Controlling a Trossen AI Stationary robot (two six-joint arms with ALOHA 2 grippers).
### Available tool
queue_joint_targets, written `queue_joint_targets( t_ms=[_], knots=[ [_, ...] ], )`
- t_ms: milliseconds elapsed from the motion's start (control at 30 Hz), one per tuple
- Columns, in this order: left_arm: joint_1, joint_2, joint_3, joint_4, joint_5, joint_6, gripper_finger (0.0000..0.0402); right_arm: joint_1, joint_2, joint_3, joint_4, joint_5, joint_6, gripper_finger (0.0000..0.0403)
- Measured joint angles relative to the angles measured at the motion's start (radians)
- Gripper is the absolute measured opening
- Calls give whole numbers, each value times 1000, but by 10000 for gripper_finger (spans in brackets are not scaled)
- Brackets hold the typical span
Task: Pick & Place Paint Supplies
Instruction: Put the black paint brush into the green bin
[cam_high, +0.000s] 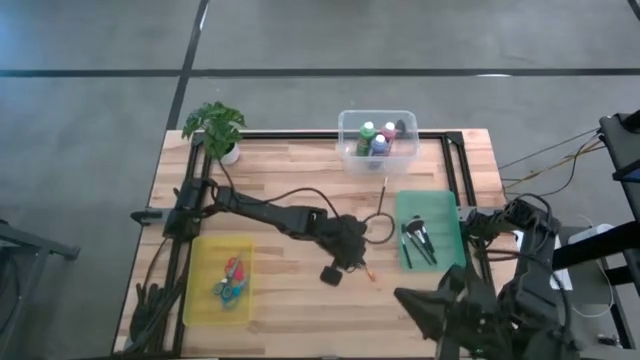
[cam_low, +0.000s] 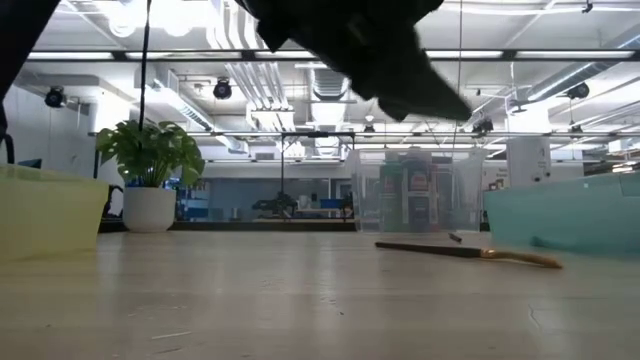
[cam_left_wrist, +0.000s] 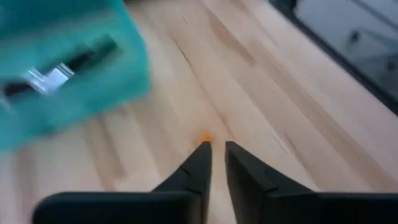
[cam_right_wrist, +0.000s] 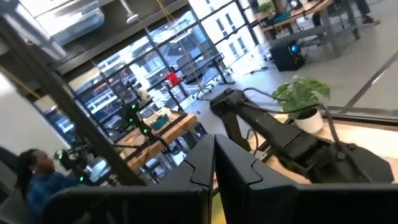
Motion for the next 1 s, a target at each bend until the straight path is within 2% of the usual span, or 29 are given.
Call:
queue_joint_targets(
  t_ms=[167,333,467,567,733,833,933,1000],
  knots=[
    [-4,0,0,-156,0,5,100,-36,1,-72,-3,-113,93,13],
    [-18,-46,-86,-196,42,-4,111,-103,1,-115,-56,-293,182,13],
    [-28,-153,-237,-187,44,-32,112,-148,1,-106,-315,-508,427,13],
    [-34,-270,-374,-155,5,-67,113,-167,1,-100,-531,-655,611,13],
    [-34,-488,-580,-105,-68,-137,113,-183,1,-108,-855,-881,828,15],
    [-34,-614,-666,-77,-121,-181,113,-198,-1,-158,-935,-995,895,42],
    [-37,-722,-714,-64,-190,-192,113,-215,0,-224,-939,-1054,923,98],
    [-36,-780,-727,-58,-242,-192,113,-228,-2,-272,-935,-1055,925,139]
  ],
)
